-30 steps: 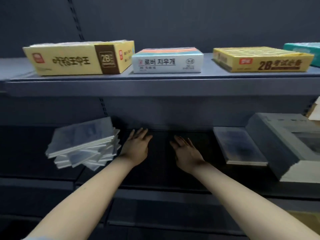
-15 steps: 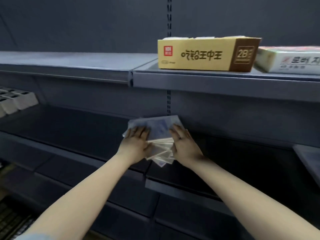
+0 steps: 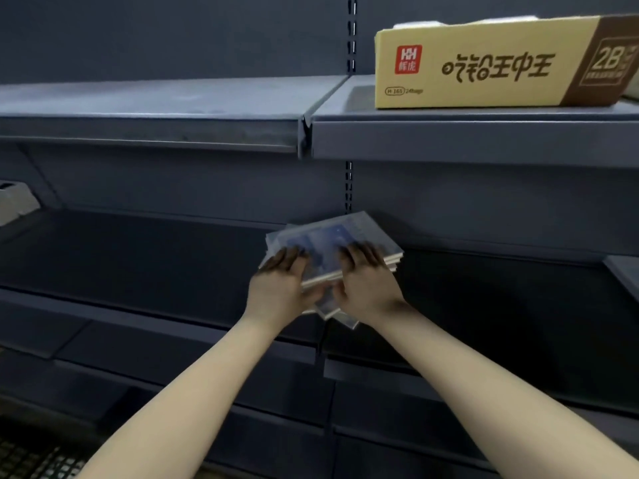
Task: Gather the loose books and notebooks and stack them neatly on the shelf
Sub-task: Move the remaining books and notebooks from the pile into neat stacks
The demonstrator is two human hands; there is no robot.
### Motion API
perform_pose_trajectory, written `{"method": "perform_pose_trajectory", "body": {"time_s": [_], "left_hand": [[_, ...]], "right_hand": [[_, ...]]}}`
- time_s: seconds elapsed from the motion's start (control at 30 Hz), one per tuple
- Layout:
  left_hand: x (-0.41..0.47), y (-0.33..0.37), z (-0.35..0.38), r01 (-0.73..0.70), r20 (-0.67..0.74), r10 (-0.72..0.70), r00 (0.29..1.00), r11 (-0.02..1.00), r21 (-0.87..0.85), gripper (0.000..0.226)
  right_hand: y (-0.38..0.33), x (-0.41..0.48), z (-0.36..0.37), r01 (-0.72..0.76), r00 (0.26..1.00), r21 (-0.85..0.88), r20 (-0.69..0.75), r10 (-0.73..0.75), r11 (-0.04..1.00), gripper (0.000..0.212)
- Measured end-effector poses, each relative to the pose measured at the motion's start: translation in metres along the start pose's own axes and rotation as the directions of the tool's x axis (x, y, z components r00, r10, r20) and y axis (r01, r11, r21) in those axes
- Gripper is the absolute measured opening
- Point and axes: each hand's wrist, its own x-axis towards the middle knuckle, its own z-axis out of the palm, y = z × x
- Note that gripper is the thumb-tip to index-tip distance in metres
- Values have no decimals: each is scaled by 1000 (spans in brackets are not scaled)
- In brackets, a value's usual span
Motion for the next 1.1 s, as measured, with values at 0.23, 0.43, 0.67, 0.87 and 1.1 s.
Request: {"method": "perform_pose_trajectory", "body": {"time_s": [0.23, 0.43, 0.67, 0.87, 1.1], "left_hand": [[-1, 0, 7, -15, -107, 17, 994, 1000, 20, 56], [-1, 1, 9, -12, -148, 19, 989, 999, 44, 55], [-2, 1, 13, -4, -172, 13, 985, 999, 54, 60], [0, 3, 9, -14, -135, 22, 991, 998, 63, 58], [1, 0, -7, -60, 19, 59, 998, 993, 101, 58]], "right_hand": [[-1, -1, 4, -6, 999, -18, -47, 5, 1000, 61], [0, 0, 8, -7, 995, -22, -96, 5, 1000, 64], [3, -2, 10, 1, 995, -20, -99, -3, 1000, 64], [4, -1, 9, 18, 995, -50, -100, -23, 999, 63], [13, -2, 8, 75, 997, -33, 1, -75, 997, 54]]}}
